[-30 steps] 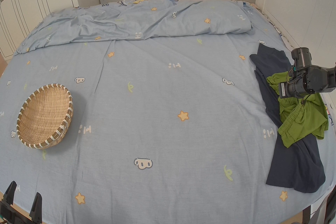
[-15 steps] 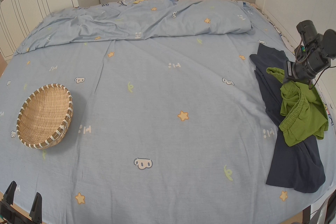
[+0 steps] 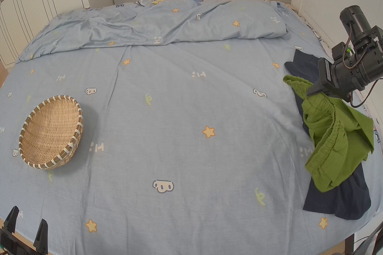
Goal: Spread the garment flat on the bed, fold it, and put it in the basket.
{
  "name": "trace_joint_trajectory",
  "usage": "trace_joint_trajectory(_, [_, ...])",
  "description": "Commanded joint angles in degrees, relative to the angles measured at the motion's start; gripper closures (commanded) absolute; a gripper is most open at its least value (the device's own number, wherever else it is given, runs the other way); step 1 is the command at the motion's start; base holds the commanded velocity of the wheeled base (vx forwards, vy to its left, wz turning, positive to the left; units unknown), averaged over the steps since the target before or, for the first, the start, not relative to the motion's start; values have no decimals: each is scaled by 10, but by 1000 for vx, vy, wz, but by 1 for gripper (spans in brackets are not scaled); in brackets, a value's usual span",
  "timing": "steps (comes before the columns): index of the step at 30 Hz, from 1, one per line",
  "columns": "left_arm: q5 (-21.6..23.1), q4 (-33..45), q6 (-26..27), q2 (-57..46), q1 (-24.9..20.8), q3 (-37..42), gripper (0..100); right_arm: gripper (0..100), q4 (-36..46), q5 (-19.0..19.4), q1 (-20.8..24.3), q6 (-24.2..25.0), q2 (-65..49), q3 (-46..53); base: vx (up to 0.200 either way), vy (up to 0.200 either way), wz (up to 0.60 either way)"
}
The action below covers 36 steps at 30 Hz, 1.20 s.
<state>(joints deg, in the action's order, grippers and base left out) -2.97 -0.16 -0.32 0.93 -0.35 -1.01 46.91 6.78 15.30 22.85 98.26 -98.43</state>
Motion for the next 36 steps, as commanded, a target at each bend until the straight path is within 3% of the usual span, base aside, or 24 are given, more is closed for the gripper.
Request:
trace_joint_trajectory(1, [0, 0, 1, -9, 0, 10, 0, 100, -26, -7, 110, 62, -93, 59, 0, 0, 0])
trace_joint_trajectory(4, [0, 0, 0, -9, 0, 10, 0, 100, -67, -44, 141, 80, -93, 83, 0, 0, 0])
trace_joint_trajectory(6, [0, 0, 0, -9, 0, 10, 0, 100, -69, -47, 143, 80, -93, 85, 0, 0, 0])
trace_joint_trajectory(7, [0, 0, 0, -9, 0, 10, 0, 100, -134, -117, 177, 82, -91, 125, 0, 0, 0])
trace_joint_trajectory(9, [0, 0, 1, -9, 0, 10, 0, 100, -182, -157, 191, 87, -88, 144, 0, 0, 0])
trace_joint_trajectory(11, [0, 0, 0, -9, 0, 10, 0, 100, -210, -173, 209, 106, -87, 152, 0, 0, 0])
trace_joint_trajectory(19, [0, 0, 0, -9, 0, 10, 0, 100, -219, -162, 288, 121, -77, 134, 0, 0, 0])
trace_joint_trajectory(22, [0, 0, 0, -9, 0, 10, 0, 100, -219, -148, 308, 124, -62, 119, 0, 0, 0])
trace_joint_trajectory(23, [0, 0, 0, -9, 0, 10, 0, 100, -233, -116, 331, 142, -26, 93, 0, 0, 0])
trace_joint_trajectory(26, [0, 0, 0, -9, 0, 10, 0, 100, -268, -107, 352, 155, 14, 68, 0, 0, 0])
trace_joint_trajectory(36, [0, 0, 1, -9, 0, 10, 0, 100, -325, -113, 373, 160, 119, -18, 0, 0, 0])
